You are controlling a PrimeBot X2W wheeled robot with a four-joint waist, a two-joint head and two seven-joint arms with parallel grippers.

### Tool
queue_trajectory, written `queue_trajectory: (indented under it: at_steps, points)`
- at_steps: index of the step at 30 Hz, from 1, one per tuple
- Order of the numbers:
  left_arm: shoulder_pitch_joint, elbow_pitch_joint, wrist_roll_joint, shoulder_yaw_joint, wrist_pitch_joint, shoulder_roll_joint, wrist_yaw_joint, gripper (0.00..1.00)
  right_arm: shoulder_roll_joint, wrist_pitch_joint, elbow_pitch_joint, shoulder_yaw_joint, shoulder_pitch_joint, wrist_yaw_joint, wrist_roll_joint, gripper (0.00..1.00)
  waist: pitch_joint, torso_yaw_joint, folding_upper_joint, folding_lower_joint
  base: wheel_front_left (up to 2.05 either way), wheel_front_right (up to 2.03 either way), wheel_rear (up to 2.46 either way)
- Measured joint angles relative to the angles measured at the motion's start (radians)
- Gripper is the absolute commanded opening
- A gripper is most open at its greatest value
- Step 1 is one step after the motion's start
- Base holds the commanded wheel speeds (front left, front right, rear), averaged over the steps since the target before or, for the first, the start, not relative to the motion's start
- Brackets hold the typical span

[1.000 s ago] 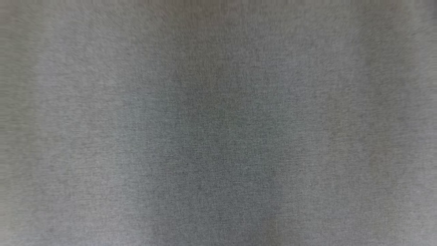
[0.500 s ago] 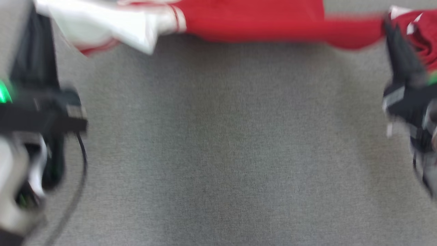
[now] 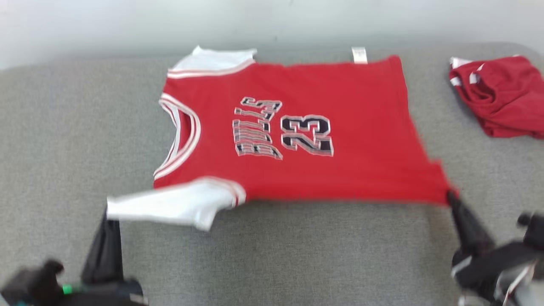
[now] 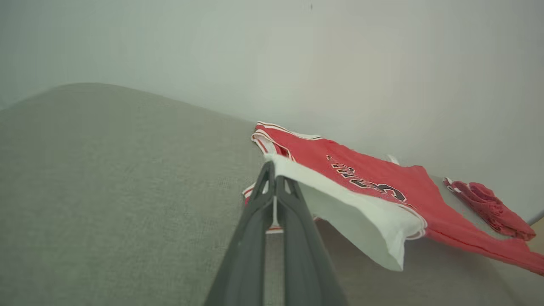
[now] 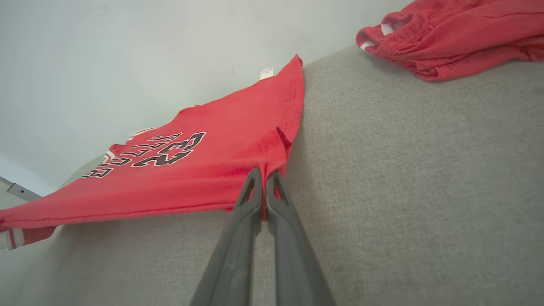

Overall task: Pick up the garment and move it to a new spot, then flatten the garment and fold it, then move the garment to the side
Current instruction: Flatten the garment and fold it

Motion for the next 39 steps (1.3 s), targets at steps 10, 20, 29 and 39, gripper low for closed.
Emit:
queue_trajectory:
  at_steps: [10, 20, 29, 39]
  points:
    - [0.289, 0.07, 0.02, 0.031, 0.0, -0.125, -0.049, 0.0, 0.082, 0.068, -0.034, -0.039, 0.229, 0.0, -0.114, 0.0, -0.096, -0.01, 0.0001, 0.0, 0.0, 0.0, 0.0]
    - [0.386, 0.113, 0.02, 0.003, 0.002, -0.151, -0.079, 0.0, 0.134, 0.13, -0.014, -0.168, 0.351, 0.0, -0.174, 0.0, -0.143, 0.018, 0.0002, 0.0002, 0.0, 0.0, 0.0]
    - [0.316, 0.081, 0.072, 0.006, 0.002, -0.133, -0.11, 0.0, 0.186, 0.168, -0.108, -0.179, 0.349, 0.0, -0.193, 0.0, -0.146, -0.001, 0.0002, 0.0002, 0.0, 0.0, 0.0]
    - [0.016, 0.141, 0.122, -0.006, 0.128, -0.028, -0.204, 0.0, 0.216, 0.272, -0.152, -0.147, 0.211, 0.0, -0.176, 0.0, -0.118, -0.069, 0.0003, 0.0003, 0.0, 0.0, 0.0]
